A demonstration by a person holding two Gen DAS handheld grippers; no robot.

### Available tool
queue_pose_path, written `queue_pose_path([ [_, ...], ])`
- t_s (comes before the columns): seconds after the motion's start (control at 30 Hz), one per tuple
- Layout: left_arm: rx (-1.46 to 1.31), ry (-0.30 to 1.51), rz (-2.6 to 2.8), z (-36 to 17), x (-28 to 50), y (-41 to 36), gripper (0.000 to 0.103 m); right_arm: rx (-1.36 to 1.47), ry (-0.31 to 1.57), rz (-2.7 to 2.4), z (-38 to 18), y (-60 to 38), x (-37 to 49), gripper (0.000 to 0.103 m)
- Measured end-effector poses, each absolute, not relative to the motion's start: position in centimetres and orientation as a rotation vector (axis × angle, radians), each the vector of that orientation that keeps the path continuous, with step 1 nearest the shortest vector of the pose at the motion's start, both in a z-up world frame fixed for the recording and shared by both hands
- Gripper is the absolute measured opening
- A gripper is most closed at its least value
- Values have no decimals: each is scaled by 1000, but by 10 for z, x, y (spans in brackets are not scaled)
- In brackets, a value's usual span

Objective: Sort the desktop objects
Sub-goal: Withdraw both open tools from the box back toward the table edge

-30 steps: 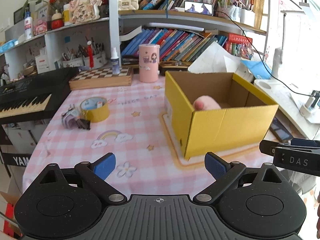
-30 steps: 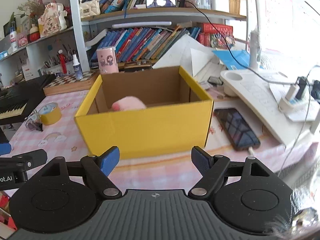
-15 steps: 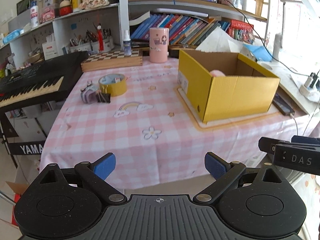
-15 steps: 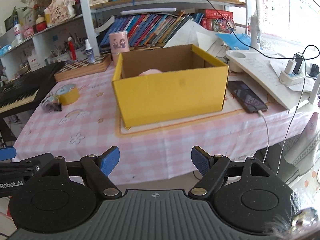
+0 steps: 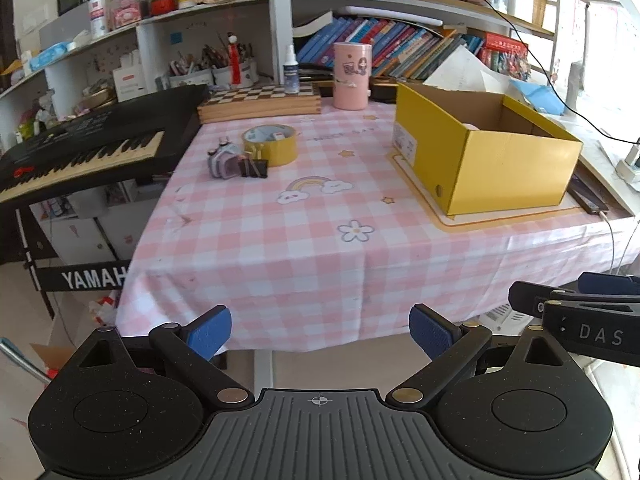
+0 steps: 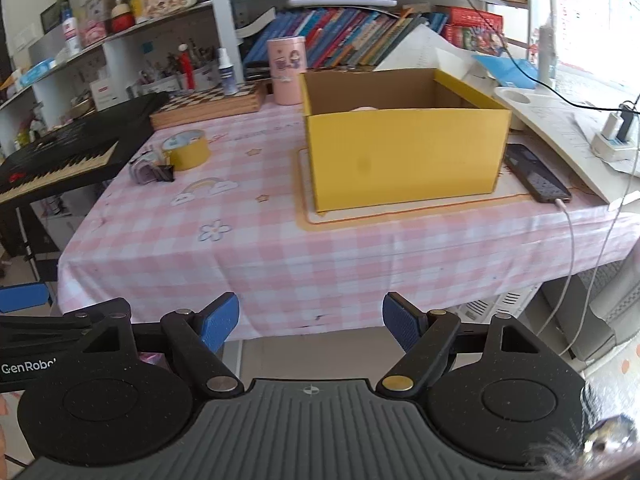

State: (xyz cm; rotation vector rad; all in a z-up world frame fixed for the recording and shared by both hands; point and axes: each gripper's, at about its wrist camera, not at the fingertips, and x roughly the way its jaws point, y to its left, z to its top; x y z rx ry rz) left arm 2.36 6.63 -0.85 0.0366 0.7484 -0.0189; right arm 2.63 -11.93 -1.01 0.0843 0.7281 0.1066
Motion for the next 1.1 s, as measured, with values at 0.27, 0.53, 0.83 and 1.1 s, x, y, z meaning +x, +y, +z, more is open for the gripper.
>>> queue_pose_path([
  [0.27, 12, 741, 18, -6, 18, 85, 98, 61, 741, 145, -11, -99, 29, 78],
  [0.53, -25, 718, 30, -3, 18, 100, 98, 3, 748, 200, -10, -78, 32, 77],
  [0.83, -40, 720, 36, -4, 23, 110, 98, -21, 740, 220, -8, -64, 37, 75],
  [1.1, -47, 721, 50, -5, 24, 120, 98, -37, 732, 228, -5, -53, 40, 75],
])
